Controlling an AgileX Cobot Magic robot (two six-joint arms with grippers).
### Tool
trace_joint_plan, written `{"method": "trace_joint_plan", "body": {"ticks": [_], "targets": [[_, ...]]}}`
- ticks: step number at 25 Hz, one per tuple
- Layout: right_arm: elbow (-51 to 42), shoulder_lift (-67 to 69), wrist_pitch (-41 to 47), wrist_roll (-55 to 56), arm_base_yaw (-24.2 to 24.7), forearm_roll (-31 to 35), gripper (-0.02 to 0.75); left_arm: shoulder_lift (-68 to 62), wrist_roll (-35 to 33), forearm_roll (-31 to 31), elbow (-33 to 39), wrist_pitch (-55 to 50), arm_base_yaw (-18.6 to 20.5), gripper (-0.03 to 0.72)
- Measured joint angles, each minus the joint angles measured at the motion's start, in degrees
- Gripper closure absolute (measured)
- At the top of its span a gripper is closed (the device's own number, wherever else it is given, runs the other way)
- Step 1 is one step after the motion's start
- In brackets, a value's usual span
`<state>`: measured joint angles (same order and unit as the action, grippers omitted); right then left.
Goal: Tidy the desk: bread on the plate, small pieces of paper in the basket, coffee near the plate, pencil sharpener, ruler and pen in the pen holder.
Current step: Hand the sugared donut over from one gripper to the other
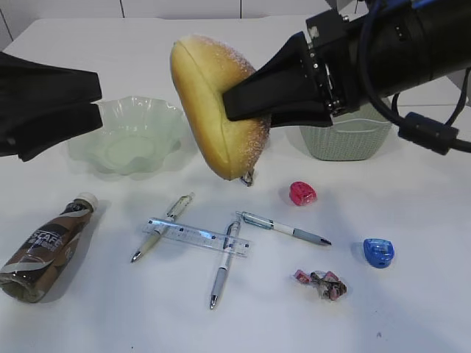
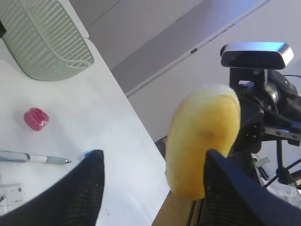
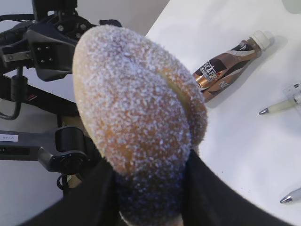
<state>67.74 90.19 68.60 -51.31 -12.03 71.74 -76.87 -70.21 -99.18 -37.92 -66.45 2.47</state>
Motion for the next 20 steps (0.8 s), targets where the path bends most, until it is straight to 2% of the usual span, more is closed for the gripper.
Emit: {"method": "trace_joint_plan", "body": {"ticks": [7,13,20], "targets": [[0.0,0.0,0.0,0.0,0.0,1.77,0.451,-2.92,-2.86,-1.67,0.01,0.0,0.0,0.213],[0.0,0.0,0.0,0.0,0.0,2.4,0.451,-3.01,-3.09,-1.81,-2.26,0.0,-0.5,0.135],[0.0,0.0,0.0,0.0,0.0,2.5,0.451,-6.54,-2.8,-1.84,-9.6,-0.19,-9.08,0.111]]}}
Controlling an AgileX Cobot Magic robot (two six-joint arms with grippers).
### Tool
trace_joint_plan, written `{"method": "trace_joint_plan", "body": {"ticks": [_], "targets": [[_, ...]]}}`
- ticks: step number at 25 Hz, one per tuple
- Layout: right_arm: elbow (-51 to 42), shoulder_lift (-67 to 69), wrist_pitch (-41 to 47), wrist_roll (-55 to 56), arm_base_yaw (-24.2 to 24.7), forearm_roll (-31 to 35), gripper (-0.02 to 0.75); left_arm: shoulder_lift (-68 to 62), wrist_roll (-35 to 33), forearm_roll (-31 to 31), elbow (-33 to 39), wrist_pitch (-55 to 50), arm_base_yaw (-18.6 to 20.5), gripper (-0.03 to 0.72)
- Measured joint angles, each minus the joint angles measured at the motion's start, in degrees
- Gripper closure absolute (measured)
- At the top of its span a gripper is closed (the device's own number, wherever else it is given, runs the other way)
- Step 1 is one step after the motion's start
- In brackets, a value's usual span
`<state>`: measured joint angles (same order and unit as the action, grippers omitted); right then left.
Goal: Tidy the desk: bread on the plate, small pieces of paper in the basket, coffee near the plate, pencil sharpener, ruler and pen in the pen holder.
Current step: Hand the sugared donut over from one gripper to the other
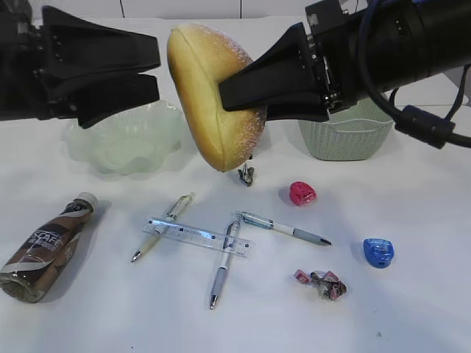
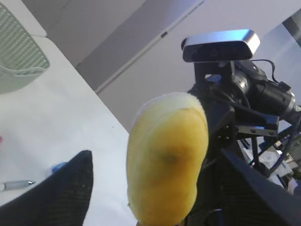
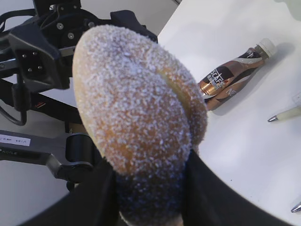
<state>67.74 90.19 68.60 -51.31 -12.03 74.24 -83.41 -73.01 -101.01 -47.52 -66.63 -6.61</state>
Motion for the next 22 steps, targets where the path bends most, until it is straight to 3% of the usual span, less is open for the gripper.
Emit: {"method": "trace_joint_plan", "body": {"ticks": [9,22], "targets": [[0.0,0.0,0.0,0.0,0.0,0.0,0.451,-3.98,0.28,0.0,-4.5,-0.04,-1.72,0.101],[0.0,0.04,0.0,0.0,0.0,0.0,0.451,-4.62,0.68,0.0,-5.22,-0.04,-6.04,0.1]]}}
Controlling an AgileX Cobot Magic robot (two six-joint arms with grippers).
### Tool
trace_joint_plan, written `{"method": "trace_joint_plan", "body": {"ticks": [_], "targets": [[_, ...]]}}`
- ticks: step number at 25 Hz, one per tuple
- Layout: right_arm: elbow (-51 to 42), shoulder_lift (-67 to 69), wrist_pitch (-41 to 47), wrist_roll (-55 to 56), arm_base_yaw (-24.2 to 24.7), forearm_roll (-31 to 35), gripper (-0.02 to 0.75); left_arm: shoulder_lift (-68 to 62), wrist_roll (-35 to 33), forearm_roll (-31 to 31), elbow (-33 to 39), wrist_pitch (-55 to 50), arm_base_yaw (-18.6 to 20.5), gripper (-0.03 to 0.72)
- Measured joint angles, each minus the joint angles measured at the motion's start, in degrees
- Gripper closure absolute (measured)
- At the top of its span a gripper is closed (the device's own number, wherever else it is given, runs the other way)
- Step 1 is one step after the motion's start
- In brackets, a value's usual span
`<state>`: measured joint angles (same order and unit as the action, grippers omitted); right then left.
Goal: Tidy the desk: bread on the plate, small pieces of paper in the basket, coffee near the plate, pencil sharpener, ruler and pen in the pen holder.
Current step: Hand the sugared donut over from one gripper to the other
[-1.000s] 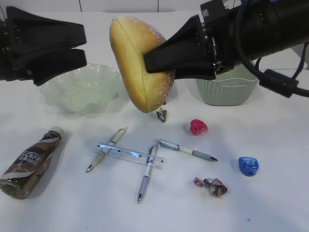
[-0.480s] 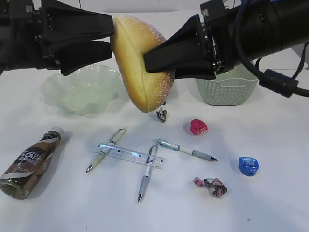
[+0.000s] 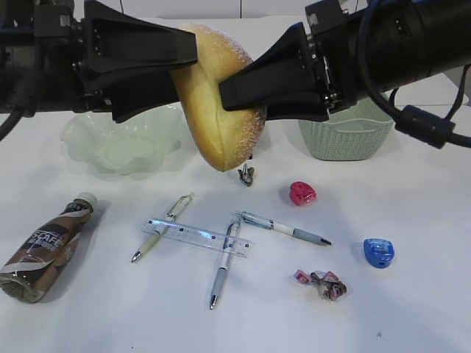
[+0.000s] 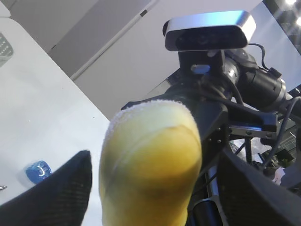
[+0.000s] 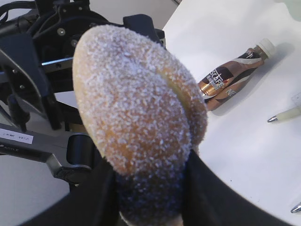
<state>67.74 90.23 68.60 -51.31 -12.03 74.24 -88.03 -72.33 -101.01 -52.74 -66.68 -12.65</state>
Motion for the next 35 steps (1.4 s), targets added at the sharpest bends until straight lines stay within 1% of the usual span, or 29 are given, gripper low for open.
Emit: {"method": "trace_joint_plan", "body": {"ticks": [13,19,25,29,32,35], "targets": [[0.0,0.0,0.0,0.0,0.0,0.0,0.453,-0.08,0.0,0.0,-0.43,0.0,-0.05,0.1],[0.0,0.0,-0.12,0.0,0.0,0.26,0.454,-1.74,0.14,0.1,-3.99,0.23,-1.58,0.1],[0.0,0.0,-0.02,0.0,0.0,0.26,0.454,-5.71,0.54,-0.01,-6.31,0.23,-4.77,0.1],[0.0,0.0,-0.02,-0.04,0.0,0.26,0.455,-6.35,0.54,-0.01,-7.36,0.51,-5.14,0.1],[0.0,0.0,-0.02,-0.17,0.0,0.26,0.455,-6.35,0.54,-0.01,-7.47,1.03,-5.14,0.123],[0.0,0.0,-0.02,-0.4,0.0,0.26,0.456,-6.35,0.58,-0.01,-7.47,1.86,-5.14,0.181]]}}
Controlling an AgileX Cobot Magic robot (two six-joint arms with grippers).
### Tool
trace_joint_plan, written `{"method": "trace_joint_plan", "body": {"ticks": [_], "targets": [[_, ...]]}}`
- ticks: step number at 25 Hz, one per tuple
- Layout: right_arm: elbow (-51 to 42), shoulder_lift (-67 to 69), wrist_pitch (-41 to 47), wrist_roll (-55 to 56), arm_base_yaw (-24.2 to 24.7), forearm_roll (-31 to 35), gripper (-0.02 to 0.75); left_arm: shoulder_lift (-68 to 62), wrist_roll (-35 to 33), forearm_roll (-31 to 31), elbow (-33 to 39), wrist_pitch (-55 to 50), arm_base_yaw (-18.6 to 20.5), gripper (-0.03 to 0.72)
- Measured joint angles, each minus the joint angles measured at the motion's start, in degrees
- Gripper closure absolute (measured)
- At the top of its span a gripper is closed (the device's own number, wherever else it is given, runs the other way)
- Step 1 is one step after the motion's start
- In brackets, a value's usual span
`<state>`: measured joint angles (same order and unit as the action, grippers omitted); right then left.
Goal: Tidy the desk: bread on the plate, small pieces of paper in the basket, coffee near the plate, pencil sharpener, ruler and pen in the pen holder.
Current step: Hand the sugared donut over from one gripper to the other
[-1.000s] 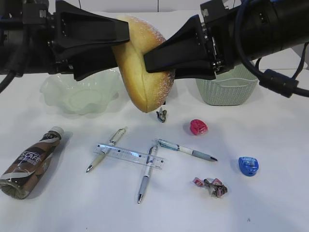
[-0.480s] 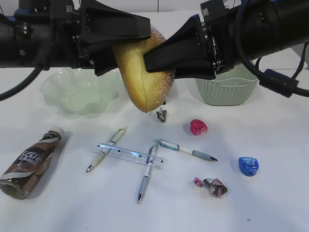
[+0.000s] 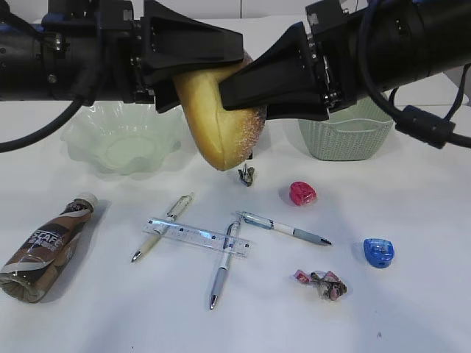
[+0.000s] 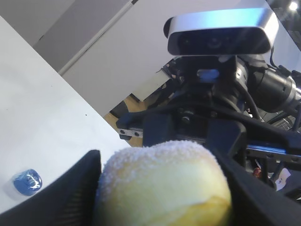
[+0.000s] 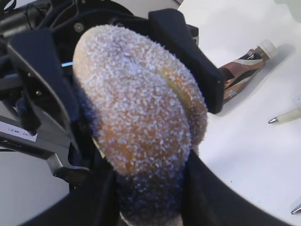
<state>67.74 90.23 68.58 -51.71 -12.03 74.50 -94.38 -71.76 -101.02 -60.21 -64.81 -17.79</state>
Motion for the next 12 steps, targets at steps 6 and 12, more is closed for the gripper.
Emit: {"method": "trace_joint_plan", "body": {"ticks": [6,12], "targets": [[0.0,0.0,-0.2,-0.04,0.0,-0.26,0.456,-0.02,0.0,0.0,0.0,1.2,-0.17,0.283],[0.0,0.1,-0.77,-0.77,0.0,-0.49,0.46,-0.02,0.0,-0.22,0.0,1.92,-0.26,0.374]]}}
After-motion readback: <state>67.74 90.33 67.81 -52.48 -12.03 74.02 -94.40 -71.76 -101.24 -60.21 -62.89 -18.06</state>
